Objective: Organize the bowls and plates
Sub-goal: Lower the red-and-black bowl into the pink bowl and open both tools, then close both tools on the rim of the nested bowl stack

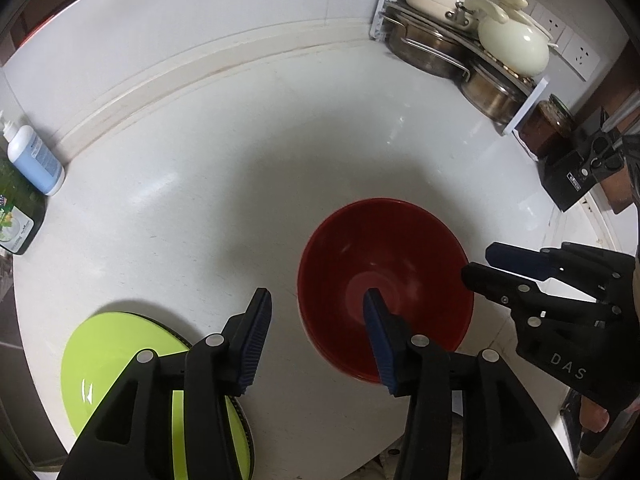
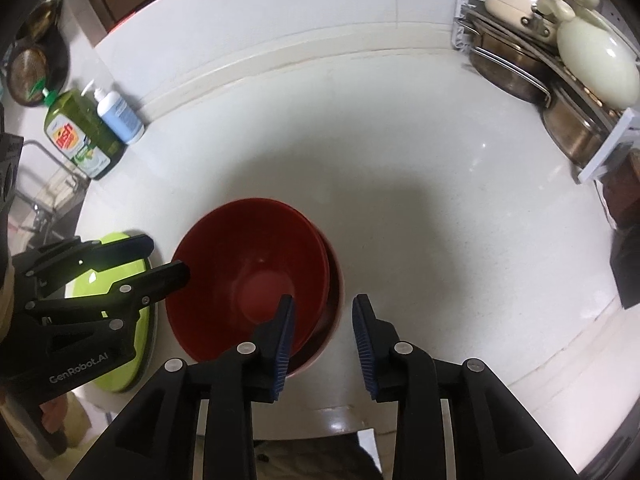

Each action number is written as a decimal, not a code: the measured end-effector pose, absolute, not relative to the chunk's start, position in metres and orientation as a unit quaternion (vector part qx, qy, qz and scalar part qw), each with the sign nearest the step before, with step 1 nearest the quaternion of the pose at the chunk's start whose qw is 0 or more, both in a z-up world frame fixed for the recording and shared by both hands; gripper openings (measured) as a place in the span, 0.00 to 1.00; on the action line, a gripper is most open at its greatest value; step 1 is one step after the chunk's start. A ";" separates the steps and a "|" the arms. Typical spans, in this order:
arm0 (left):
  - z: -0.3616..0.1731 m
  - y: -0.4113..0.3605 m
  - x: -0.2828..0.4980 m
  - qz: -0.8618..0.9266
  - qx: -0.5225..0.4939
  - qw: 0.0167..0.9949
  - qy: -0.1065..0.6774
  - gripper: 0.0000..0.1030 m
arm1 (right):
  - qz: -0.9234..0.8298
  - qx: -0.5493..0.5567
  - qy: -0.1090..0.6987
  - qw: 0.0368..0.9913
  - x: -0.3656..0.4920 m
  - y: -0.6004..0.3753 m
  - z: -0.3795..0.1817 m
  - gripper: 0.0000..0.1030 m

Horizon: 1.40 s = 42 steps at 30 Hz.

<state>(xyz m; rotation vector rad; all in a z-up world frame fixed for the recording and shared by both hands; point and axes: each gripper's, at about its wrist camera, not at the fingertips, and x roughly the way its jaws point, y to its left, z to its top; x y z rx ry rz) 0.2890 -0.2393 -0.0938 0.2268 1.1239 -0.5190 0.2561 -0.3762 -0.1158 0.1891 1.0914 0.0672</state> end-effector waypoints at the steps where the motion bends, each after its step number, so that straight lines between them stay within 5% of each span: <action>1: -0.093 -0.238 0.290 -0.242 0.105 0.809 0.525 0.45 | 0.031 0.093 0.516 0.851 0.256 -0.376 -0.116 0.30; 28: -0.146 -0.250 0.312 -0.221 0.104 0.776 0.582 0.48 | 0.016 0.191 0.546 0.815 0.271 -0.386 -0.161 0.30; 42: -0.157 -0.255 0.321 -0.235 0.071 0.751 0.614 0.32 | 0.003 0.200 0.564 0.801 0.277 -0.384 -0.163 0.28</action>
